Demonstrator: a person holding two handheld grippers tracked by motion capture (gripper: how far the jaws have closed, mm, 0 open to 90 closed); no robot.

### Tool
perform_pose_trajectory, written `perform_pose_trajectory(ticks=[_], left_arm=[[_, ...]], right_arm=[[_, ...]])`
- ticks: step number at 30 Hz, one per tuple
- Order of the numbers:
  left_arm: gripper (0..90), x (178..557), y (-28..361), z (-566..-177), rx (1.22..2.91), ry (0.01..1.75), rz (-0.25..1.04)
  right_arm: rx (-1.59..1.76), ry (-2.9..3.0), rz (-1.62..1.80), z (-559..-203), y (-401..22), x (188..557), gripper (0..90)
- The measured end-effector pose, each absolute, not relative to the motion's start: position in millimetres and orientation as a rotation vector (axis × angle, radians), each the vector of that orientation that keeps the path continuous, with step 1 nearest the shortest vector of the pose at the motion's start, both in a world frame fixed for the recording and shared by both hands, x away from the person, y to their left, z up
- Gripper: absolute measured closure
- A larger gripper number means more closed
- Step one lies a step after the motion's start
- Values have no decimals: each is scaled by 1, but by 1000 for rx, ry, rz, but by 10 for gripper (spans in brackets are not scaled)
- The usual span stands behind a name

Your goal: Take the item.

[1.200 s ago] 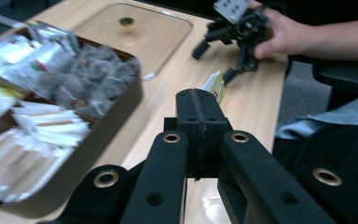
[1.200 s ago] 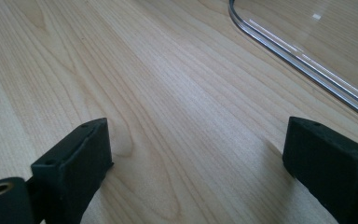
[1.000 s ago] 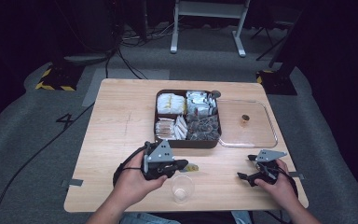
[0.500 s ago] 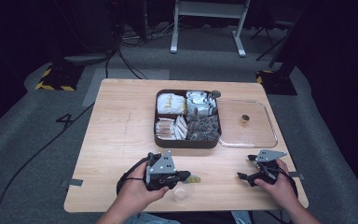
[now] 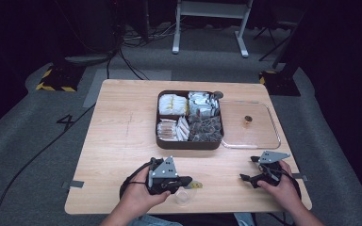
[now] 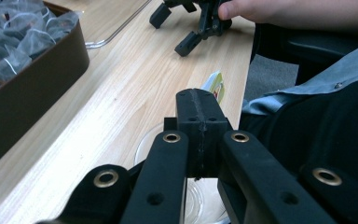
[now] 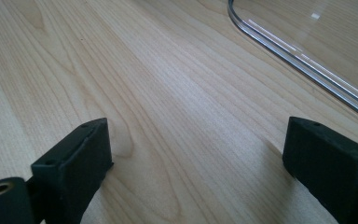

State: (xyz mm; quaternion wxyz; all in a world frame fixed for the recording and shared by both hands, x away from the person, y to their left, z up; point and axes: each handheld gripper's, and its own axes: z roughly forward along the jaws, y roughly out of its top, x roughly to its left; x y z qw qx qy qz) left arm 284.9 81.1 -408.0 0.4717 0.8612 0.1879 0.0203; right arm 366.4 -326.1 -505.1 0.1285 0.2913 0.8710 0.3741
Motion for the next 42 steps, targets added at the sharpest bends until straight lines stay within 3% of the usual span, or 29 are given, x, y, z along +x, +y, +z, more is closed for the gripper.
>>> perform_pose_trajectory(ticks=[2, 5, 11, 19, 30, 42], left_arm=[[900, 285, 82, -409, 2095, 468, 36], [786, 286, 84, -410, 2074, 483, 6], [648, 287, 86, -409, 2045, 493, 6], [500, 294, 91, -403, 2041, 501, 84], [442, 307, 125, -392, 2003, 665, 270], [401, 322, 176, -411, 1989, 875, 399]], right_arm=[[848, 2533, 1088, -505, -326, 366, 79], [847, 2533, 1088, -505, -326, 366, 79], [848, 2533, 1088, -505, -326, 366, 79], [850, 2531, 1088, -505, -326, 366, 79], [856, 2530, 1086, -505, -326, 366, 80], [856, 2530, 1086, -505, -326, 366, 80]])
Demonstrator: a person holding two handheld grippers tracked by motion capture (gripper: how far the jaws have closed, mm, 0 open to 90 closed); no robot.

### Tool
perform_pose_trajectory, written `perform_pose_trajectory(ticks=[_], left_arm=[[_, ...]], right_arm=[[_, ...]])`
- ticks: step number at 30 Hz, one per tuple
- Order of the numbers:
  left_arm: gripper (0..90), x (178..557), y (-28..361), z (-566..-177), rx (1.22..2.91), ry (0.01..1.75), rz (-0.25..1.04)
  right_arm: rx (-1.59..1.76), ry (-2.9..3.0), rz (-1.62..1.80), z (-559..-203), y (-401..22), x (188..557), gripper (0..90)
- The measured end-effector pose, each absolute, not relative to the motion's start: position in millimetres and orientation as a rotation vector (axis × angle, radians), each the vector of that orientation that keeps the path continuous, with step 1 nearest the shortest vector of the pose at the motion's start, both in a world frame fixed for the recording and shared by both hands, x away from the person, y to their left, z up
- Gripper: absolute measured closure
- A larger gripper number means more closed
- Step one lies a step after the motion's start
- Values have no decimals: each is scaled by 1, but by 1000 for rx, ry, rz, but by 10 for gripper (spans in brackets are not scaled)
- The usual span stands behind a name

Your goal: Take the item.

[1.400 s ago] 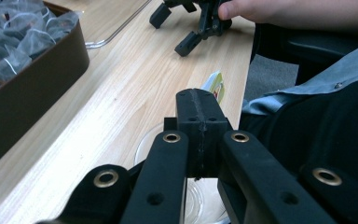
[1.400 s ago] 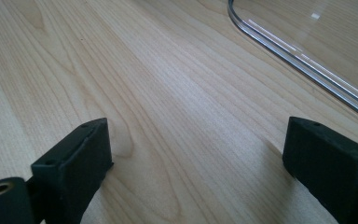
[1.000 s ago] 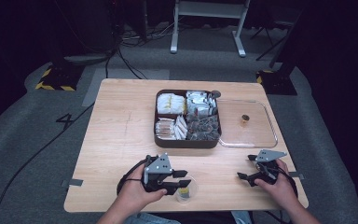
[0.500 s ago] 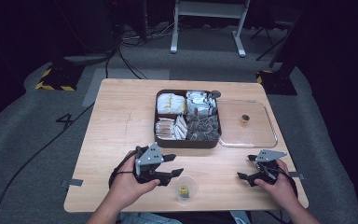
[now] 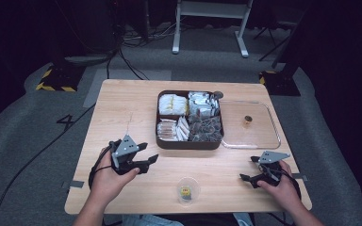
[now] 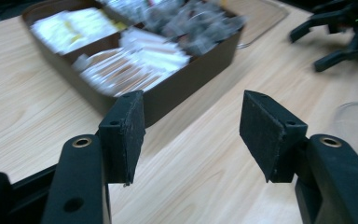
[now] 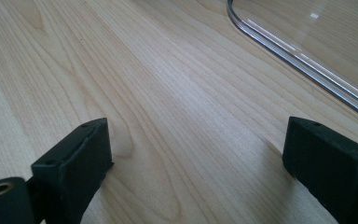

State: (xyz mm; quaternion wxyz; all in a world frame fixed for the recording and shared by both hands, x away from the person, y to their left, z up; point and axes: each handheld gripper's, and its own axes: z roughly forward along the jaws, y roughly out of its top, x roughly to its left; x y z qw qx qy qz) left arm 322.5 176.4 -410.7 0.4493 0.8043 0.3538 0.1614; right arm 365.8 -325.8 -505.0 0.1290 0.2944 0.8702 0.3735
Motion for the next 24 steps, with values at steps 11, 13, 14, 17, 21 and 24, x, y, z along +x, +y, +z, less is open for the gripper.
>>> perform_pose_trajectory(ticks=[11, 13, 14, 17, 21, 24], left_arm=[[368, 328, 219, -448, 1995, 1048, 415], [358, 329, 223, -452, 2000, 1075, 418], [358, 329, 225, -454, 2013, 1094, 422], [355, 331, 229, -461, 2036, 1142, 411], [341, 333, 233, -471, 2064, 1171, 419], [333, 334, 237, -479, 2082, 1183, 419]], right_arm=[[861, 2527, 1086, -505, -326, 365, 82], [861, 2527, 1085, -505, -326, 365, 82], [861, 2527, 1086, -505, -326, 365, 82], [861, 2527, 1086, -505, -326, 365, 82], [861, 2527, 1086, -505, -326, 365, 82], [861, 2527, 1086, -505, -326, 365, 82]])
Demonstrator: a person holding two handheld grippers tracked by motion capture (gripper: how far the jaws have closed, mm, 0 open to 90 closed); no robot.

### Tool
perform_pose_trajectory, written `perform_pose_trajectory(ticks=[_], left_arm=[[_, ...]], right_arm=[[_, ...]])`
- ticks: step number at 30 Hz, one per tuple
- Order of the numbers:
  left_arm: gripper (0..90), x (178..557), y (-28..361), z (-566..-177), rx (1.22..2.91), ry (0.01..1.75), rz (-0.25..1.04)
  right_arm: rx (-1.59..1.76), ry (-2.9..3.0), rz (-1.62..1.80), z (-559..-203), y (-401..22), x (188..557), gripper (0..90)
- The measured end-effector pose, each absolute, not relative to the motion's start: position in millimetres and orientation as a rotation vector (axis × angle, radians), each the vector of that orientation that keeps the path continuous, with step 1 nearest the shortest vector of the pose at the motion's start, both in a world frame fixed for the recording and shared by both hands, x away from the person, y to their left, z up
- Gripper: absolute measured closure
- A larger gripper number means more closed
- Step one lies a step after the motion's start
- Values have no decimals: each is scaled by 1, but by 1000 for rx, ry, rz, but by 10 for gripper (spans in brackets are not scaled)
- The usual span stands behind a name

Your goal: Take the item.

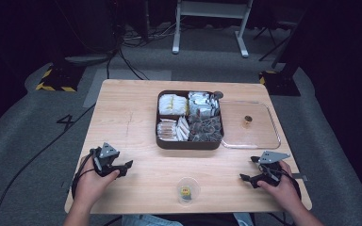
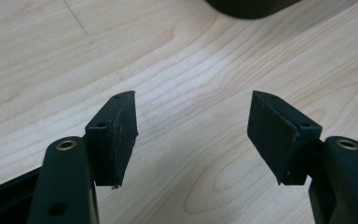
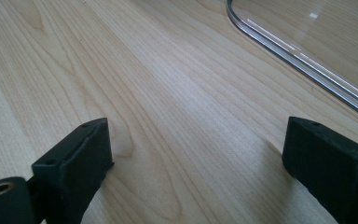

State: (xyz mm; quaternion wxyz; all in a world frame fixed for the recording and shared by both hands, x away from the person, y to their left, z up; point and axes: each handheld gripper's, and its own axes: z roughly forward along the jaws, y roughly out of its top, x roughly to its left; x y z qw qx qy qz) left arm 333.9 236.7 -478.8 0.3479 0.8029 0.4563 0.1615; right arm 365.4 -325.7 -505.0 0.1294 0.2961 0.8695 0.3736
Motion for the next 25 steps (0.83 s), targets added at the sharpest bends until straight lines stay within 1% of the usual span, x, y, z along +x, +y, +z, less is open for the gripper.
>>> perform_pose_trajectory(ticks=[2, 5, 8, 10, 14, 16, 17, 25], left_arm=[[322, 334, 239, -483, 2095, 1191, 414], [302, 335, 239, -488, 2155, 1189, 448], [291, 335, 239, -495, 2137, 1199, 431], [291, 335, 240, -499, 2139, 1198, 435], [261, 335, 242, -502, 2111, 1202, 447], [205, 336, 241, -504, 2103, 1198, 464], [194, 336, 241, -504, 2100, 1201, 468], [177, 336, 241, -505, 2092, 1217, 470]], right_arm=[[861, 2527, 1086, -505, -326, 365, 82], [861, 2527, 1086, -505, -326, 365, 82], [860, 2527, 1086, -505, -326, 365, 82], [861, 2527, 1086, -505, -326, 365, 82], [861, 2527, 1086, -505, -326, 365, 82], [861, 2527, 1086, -505, -326, 365, 82], [861, 2527, 1086, -505, -326, 365, 82], [862, 2526, 1085, -505, -326, 365, 82]])
